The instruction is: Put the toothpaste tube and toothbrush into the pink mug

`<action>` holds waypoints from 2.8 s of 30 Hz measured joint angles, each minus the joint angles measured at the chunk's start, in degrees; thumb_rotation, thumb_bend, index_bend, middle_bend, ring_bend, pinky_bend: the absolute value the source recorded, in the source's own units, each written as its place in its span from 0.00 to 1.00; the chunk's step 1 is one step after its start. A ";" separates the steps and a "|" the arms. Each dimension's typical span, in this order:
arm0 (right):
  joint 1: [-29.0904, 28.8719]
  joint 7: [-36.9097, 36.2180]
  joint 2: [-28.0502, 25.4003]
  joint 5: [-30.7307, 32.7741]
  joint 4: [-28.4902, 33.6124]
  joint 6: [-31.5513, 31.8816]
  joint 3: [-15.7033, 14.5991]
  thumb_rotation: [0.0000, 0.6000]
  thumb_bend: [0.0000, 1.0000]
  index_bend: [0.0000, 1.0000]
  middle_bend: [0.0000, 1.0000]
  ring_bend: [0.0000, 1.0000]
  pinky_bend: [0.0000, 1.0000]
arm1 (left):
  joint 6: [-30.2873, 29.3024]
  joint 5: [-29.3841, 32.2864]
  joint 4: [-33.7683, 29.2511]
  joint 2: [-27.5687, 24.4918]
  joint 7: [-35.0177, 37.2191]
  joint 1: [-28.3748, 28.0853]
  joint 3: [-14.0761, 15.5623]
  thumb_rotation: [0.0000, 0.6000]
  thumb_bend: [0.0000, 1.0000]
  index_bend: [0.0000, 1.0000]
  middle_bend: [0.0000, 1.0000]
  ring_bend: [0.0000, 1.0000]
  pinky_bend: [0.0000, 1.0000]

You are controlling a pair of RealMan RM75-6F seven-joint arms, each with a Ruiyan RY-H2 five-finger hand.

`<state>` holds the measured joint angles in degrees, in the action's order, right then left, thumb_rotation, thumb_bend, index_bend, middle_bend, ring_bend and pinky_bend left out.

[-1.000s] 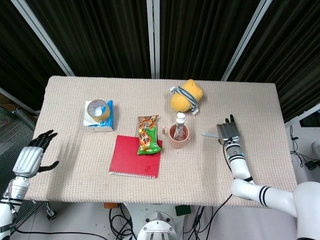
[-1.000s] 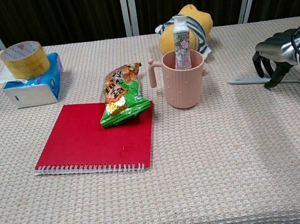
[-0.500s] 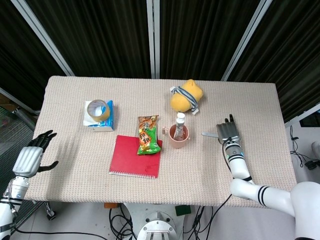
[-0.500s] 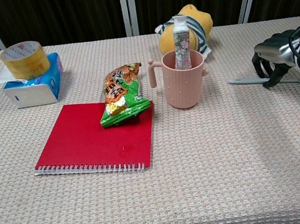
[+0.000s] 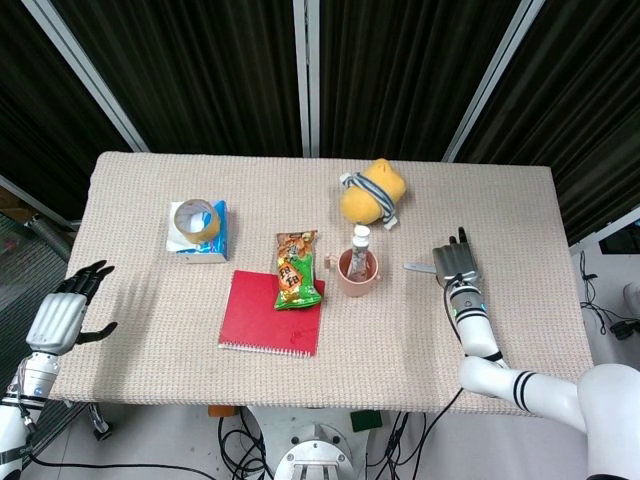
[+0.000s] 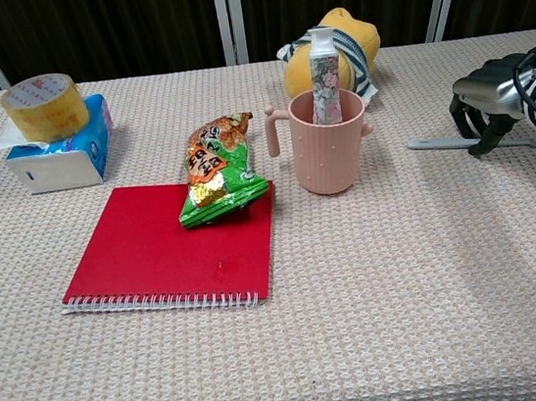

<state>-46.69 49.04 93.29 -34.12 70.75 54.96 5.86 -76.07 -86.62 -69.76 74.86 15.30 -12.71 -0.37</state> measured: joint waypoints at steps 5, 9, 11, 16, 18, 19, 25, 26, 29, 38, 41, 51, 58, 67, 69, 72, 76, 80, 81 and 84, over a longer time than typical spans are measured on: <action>-0.11 0.25 0.41 0.03 -0.59 -0.25 0.12 1.00 0.73 0.58 0.56 0.18 0.00 | 0.04 0.10 -0.01 -0.03 0.02 0.03 -0.02 1.00 0.16 0.12 0.05 0.09 0.22; -0.22 0.50 0.66 0.09 -0.91 -0.46 0.21 1.00 0.73 0.58 0.56 0.18 0.00 | 0.01 0.12 0.02 -0.02 0.09 0.08 -0.01 1.00 0.16 0.12 0.05 0.09 0.22; -0.23 0.48 0.73 -0.04 -0.97 -0.43 0.26 1.00 0.73 0.59 0.57 0.18 0.00 | 0.03 0.13 0.07 -0.01 0.12 0.10 0.00 1.00 0.16 0.12 0.05 0.09 0.22; -0.02 0.20 0.85 -0.64 -1.05 -0.01 0.33 1.00 0.74 0.64 0.60 0.21 0.00 | 0.06 0.14 0.12 -0.05 0.24 0.06 -0.03 1.00 0.16 0.11 0.05 0.09 0.22; 0.11 -0.08 0.83 -1.06 -0.97 0.21 0.37 1.00 0.75 0.65 0.61 0.22 0.00 | 0.01 0.10 0.12 -0.06 0.27 0.05 -0.05 1.00 0.16 0.12 0.05 0.09 0.22; 0.16 -0.23 0.79 -1.34 -0.92 0.31 0.38 1.00 0.75 0.66 0.62 0.22 0.00 | -0.02 0.08 0.10 -0.07 0.28 0.05 -0.06 1.00 0.16 0.12 0.05 0.09 0.22; 0.80 -2.05 0.08 -4.47 -0.21 1.40 0.43 1.00 0.75 0.66 0.62 0.22 0.00 | -0.01 0.11 -0.15 -0.19 0.29 0.02 -0.12 1.00 0.16 0.11 0.05 0.09 0.22; 0.99 -2.55 -0.23 -5.23 0.13 1.71 0.47 1.00 0.75 0.66 0.62 0.22 0.00 | -0.04 0.10 -0.18 -0.19 0.27 0.02 -0.12 1.00 0.16 0.11 0.05 0.09 0.22; 1.52 -3.66 -1.26 -7.16 1.34 2.67 0.53 1.00 0.75 0.66 0.62 0.22 0.00 | -0.04 0.04 -0.22 -0.15 0.17 -0.03 -0.13 1.00 0.16 0.11 0.05 0.09 0.22; 3.12 -6.29 -6.78 -13.50 9.14 7.56 1.31 1.00 0.75 0.67 0.62 0.22 0.00 | -0.49 -0.22 -0.57 -0.28 0.00 -0.03 -0.17 1.00 0.16 0.11 0.05 0.09 0.22; 3.62 -6.69 -9.78 -16.64 13.17 10.14 1.77 1.00 0.76 0.67 0.62 0.22 0.00 | -0.74 -0.33 -0.74 -0.37 -0.03 0.01 -0.19 1.00 0.16 0.11 0.05 0.09 0.22; 3.92 -0.55 -18.70 -34.02 20.28 19.83 1.56 1.00 0.75 0.68 0.63 0.22 0.00 | -1.25 -0.84 -0.84 0.04 -0.03 0.04 -0.07 1.00 0.16 0.11 0.05 0.09 0.22; 2.18 10.56 -22.06 -44.79 20.38 21.24 0.01 1.00 0.75 0.69 0.63 0.22 0.00 | -1.57 -1.09 -0.77 0.19 0.24 0.03 -0.03 1.00 0.16 0.11 0.05 0.09 0.22; -2.43 23.86 -25.14 -58.59 18.93 15.80 -2.27 1.00 0.75 0.70 0.64 0.22 0.00 | -1.74 -1.08 -0.21 0.30 1.08 0.18 0.02 1.00 0.16 0.11 0.05 0.09 0.22; -3.53 25.66 -26.26 -60.07 19.03 13.04 -2.53 1.00 0.75 0.71 0.65 0.22 0.00 | -1.80 -1.13 -0.03 0.45 1.30 0.11 -0.06 1.00 0.16 0.11 0.05 0.09 0.22; -4.65 27.52 -27.04 -60.78 19.54 9.70 -2.54 1.00 0.75 0.71 0.65 0.22 0.00 | -1.78 -1.21 0.19 0.71 1.59 -0.03 -0.12 1.00 0.16 0.11 0.05 0.09 0.22; -6.20 30.07 -26.99 -61.37 20.03 5.06 -2.42 1.00 0.75 0.71 0.65 0.22 0.00 | -1.58 -1.39 0.63 1.04 1.87 -0.18 0.00 1.00 0.16 0.11 0.05 0.09 0.22; -8.28 32.21 -26.61 -63.05 19.83 0.10 -2.54 1.00 0.75 0.71 0.65 0.22 0.00 | -1.73 -1.38 0.82 1.00 2.11 -0.11 0.04 1.00 0.16 0.11 0.05 0.09 0.22; -8.71 32.51 -26.53 -63.48 19.74 -0.86 -2.55 1.00 0.75 0.72 0.65 0.22 0.00 | -1.82 -1.34 0.86 0.96 2.20 -0.07 0.00 1.00 0.16 0.11 0.05 0.09 0.22; -9.79 33.71 -26.24 -64.10 19.59 -3.84 -2.55 1.00 0.75 0.72 0.65 0.22 0.00 | -1.91 -1.31 1.07 1.02 2.58 -0.08 -0.09 1.00 0.16 0.11 0.05 0.09 0.22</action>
<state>-56.48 82.75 67.05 -98.22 90.33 51.11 3.31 -77.98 -87.93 -68.69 75.87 17.88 -12.79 -0.46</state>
